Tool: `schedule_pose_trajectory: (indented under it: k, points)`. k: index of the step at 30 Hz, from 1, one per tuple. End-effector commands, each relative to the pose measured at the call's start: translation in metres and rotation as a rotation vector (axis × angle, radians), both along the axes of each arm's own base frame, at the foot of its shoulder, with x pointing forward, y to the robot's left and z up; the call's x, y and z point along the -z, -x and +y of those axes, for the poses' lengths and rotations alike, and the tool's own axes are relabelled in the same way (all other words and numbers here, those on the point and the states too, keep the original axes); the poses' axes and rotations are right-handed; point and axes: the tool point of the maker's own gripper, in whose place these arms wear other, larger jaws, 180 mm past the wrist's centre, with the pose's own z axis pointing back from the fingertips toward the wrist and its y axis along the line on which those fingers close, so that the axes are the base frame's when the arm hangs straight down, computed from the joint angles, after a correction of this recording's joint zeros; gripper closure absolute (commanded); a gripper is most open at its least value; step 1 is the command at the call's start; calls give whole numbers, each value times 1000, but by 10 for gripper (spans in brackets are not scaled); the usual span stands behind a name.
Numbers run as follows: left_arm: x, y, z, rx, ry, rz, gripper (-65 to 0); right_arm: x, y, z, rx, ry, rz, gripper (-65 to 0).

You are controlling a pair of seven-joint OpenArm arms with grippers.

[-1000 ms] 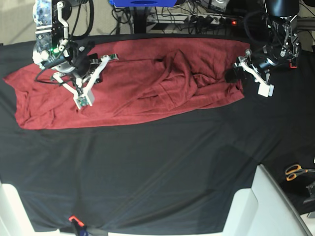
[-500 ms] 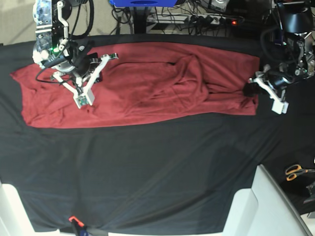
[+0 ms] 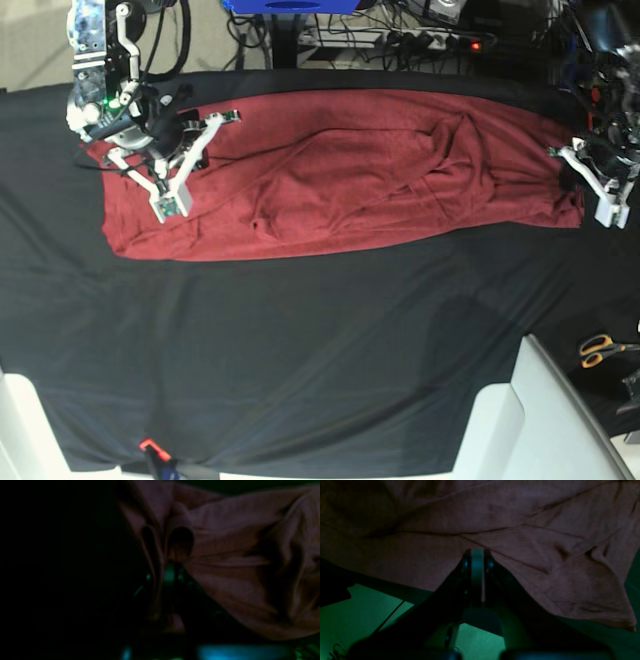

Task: Fold the T-shirt properly
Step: 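Fold the shirt end with the left gripper toward the right gripper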

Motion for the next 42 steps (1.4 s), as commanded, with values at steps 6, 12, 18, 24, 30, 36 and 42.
schedule_pose_trajectory:
  k: [6, 12, 18, 24, 30, 36, 42]
  points:
    - [-17, -21, -64, 222, -171, -28, 0, 6, -5, 2, 5, -14, 5, -8]
    - [0, -11, -135, 375, -201, 67, 0, 6, -5, 2, 5, -14, 5, -8]
    - [0, -13, -182, 438, -163, 68, 0, 8, -4, 2, 5, -14, 10, -8]
    - [-6, -27, -214, 434, -122, 16, 0, 8, -5, 2, 5, -14, 10, -8]
    - [-9, -31, -253, 487, -80, -10, 0, 8, -4, 2, 5, -14, 11, -8]
    - [-14, -38, -288, 584, -64, -38, 0, 8, -4, 2, 5, -14, 11, -8]
    - [-17, -48, -305, 587, -37, -57, 0, 8, -4, 3, 6, -17, 13, -8]
